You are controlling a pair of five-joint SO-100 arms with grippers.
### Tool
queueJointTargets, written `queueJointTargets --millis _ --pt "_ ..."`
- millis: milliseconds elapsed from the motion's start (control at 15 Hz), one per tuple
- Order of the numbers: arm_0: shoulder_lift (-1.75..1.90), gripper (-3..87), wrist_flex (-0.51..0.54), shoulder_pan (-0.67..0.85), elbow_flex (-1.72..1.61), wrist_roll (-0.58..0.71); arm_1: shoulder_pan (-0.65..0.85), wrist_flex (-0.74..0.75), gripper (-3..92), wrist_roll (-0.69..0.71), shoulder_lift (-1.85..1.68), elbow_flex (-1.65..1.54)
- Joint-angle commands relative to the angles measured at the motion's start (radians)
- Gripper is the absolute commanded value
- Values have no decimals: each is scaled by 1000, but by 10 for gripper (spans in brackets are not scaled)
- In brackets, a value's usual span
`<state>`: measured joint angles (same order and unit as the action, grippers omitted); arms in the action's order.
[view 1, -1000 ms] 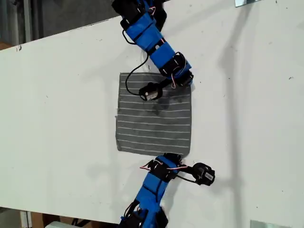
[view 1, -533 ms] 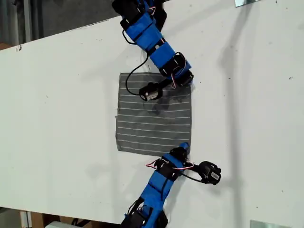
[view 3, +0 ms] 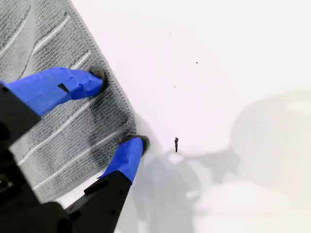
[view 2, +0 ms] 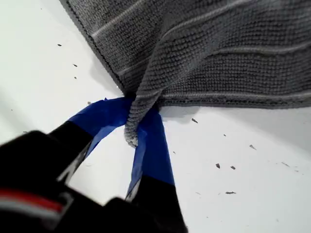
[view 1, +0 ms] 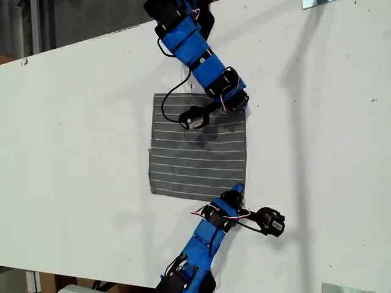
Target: Grasp corners of a square towel and fold twice.
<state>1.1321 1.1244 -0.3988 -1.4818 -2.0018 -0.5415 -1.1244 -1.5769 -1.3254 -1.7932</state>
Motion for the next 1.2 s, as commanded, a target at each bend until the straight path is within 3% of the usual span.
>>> queueJointTargets --millis 0,133,333,467,600,667,933,1133 --pt "15 228 -14 -18 -44 -29 -15 2 -1 -8 -12 44" --pt "20 195 -118 -21 -124 -31 -18 0 -1 -8 -12 52" --pt "31 23 -255 -3 -249 -28 -23 -11 -1 -9 -11 63" --pt "34 -1 -313 0 -293 -25 -23 -14 -1 -11 -11 64" --pt "38 -1 -305 -8 -287 -32 -23 -14 -1 -12 -11 64" --pt "41 -1 -250 -12 -253 -38 -25 -15 -1 -14 -11 67" --pt "26 -1 133 -9 71 18 -21 -107 -1 -11 -25 152" --pt "-26 -1 293 29 278 104 -8 -141 -1 46 20 252"
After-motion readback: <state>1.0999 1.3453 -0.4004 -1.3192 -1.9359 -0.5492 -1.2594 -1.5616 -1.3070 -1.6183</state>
